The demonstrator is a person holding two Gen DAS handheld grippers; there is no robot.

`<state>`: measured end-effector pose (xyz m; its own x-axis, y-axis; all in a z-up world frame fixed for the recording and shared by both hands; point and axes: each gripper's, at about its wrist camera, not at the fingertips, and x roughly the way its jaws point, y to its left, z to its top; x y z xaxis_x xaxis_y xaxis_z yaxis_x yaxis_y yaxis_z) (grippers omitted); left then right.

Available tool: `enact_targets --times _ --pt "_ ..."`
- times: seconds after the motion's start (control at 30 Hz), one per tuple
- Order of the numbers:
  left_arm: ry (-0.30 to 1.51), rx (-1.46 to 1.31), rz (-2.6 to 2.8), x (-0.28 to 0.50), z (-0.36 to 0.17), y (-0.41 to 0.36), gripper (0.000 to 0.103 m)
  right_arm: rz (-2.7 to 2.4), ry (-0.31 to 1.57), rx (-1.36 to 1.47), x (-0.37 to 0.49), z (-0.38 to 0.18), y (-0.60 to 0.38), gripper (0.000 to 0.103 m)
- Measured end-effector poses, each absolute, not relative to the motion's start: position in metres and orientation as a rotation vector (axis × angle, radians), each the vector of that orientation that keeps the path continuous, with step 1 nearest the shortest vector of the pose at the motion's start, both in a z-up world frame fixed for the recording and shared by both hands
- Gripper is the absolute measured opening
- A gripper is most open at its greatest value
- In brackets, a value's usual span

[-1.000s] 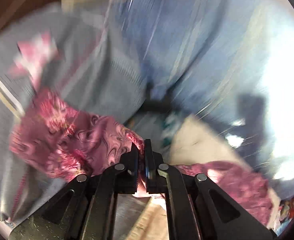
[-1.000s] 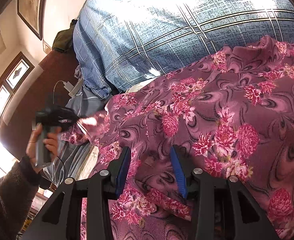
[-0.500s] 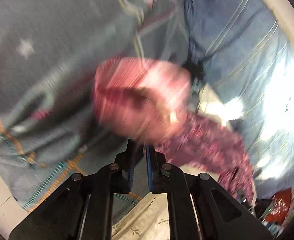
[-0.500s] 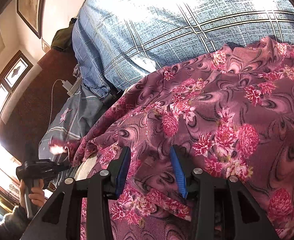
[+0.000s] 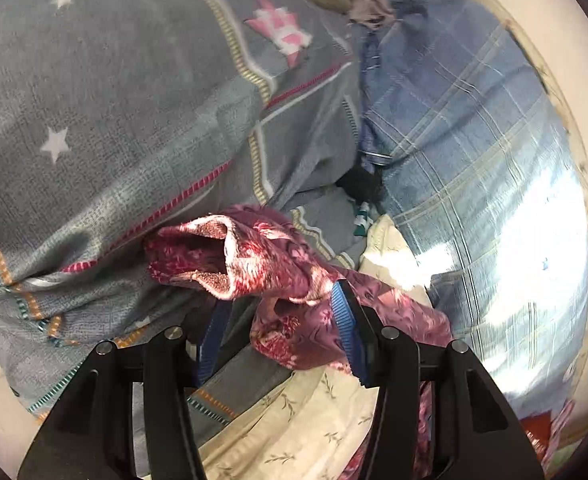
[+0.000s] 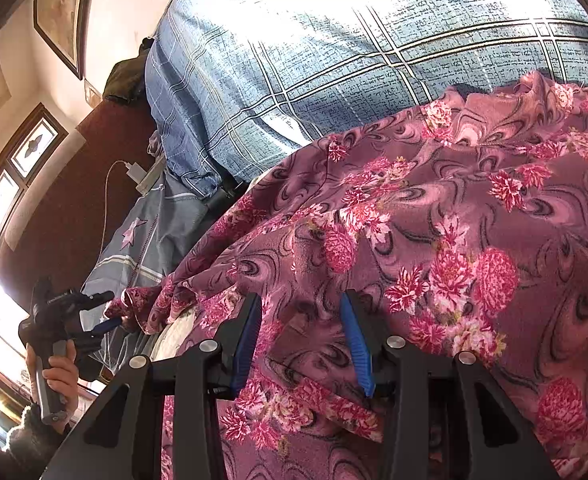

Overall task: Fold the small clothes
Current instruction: 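Lift the sleeve with the left tool and carry it across the garment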

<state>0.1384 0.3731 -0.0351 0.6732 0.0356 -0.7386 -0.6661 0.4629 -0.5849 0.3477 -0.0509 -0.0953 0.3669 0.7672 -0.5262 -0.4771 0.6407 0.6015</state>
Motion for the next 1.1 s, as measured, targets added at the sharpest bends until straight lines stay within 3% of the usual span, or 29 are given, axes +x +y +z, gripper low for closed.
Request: enact_targets --times 0.27,0.33,0.37,0.4,0.77,0.93,1.1 --pt "0.671 -1.245 0.505 0.147 -0.06 0.385 0.05 0.824 0.877 0.38 0.348 -0.095 -0.051 0.043" --pt "0.669 -1.255 0.503 0.152 -0.063 0.387 0.035 0.824 0.877 0.381 0.348 -0.095 -0.051 0.043" --pt "0.678 -1.23 0.505 0.155 -0.062 0.388 0.009 0.824 0.877 0.381 0.347 -0.095 -0.051 0.043" --pt "0.688 -1.208 0.497 0.156 -0.06 0.387 0.007 0.825 0.877 0.382 0.347 -0.095 -0.051 0.043" --pt "0.622 -0.669 0.472 0.18 0.04 0.309 0.006 0.823 0.879 0.382 0.348 -0.094 -0.051 0.043" --pt "0.595 -0.568 0.342 0.199 0.074 0.251 0.006 0.825 0.898 0.39 0.351 -0.092 -0.051 0.043" --pt "0.644 -0.528 0.204 0.232 0.082 0.189 0.006 0.688 0.877 0.18 0.333 -0.06 -0.062 0.044"
